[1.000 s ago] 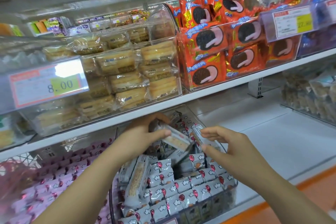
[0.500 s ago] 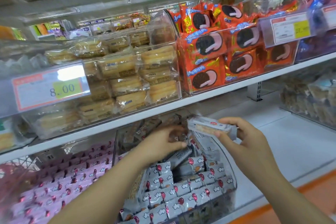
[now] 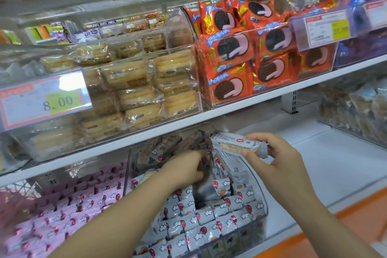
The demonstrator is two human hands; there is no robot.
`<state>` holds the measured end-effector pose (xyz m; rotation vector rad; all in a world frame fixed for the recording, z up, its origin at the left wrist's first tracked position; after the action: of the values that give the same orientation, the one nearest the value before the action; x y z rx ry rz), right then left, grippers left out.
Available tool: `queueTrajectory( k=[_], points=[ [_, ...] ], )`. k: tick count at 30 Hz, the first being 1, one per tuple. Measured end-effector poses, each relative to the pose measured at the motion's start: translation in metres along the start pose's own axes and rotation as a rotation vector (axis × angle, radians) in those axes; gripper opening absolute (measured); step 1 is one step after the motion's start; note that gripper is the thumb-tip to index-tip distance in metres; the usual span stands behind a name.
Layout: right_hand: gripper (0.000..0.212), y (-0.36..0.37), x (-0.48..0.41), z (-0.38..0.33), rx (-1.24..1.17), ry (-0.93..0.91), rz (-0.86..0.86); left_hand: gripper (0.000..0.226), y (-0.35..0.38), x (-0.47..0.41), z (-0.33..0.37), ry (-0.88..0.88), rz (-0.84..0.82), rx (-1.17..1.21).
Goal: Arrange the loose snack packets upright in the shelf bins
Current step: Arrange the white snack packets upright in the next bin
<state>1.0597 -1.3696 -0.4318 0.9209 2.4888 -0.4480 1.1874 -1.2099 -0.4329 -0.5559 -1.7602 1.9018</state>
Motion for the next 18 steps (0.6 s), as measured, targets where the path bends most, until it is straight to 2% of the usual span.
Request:
queueTrajectory(
  k=[5, 11, 18],
  points=[
    [0.022, 0.008, 0.004, -0.003, -0.005, -0.004, -0.022, 0.053, 0.002, 0.011, -0.005, -0.002, -0.142, 0.042],
    [0.021, 0.011, 0.004, -0.003, 0.004, -0.016, -0.032, 0.050, 0.003, 0.003, -0.008, -0.062, -0.254, 0.137],
    [0.021, 0.006, 0.001, -0.002, 0.011, -0.018, -0.029, 0.053, 0.012, -0.007, -0.004, -0.091, -0.291, 0.030]
  ],
)
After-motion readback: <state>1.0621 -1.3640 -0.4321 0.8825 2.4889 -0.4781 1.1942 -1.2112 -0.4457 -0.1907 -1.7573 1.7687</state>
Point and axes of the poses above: each hand's wrist, its own x-axis away from the middle knuckle, its own y-axis out of the palm, z = x × y, the point moved 3 cm from there along -x, towards the middle knuckle, and after that the axes turned 5 degrees about z, right-handed, at the moved point
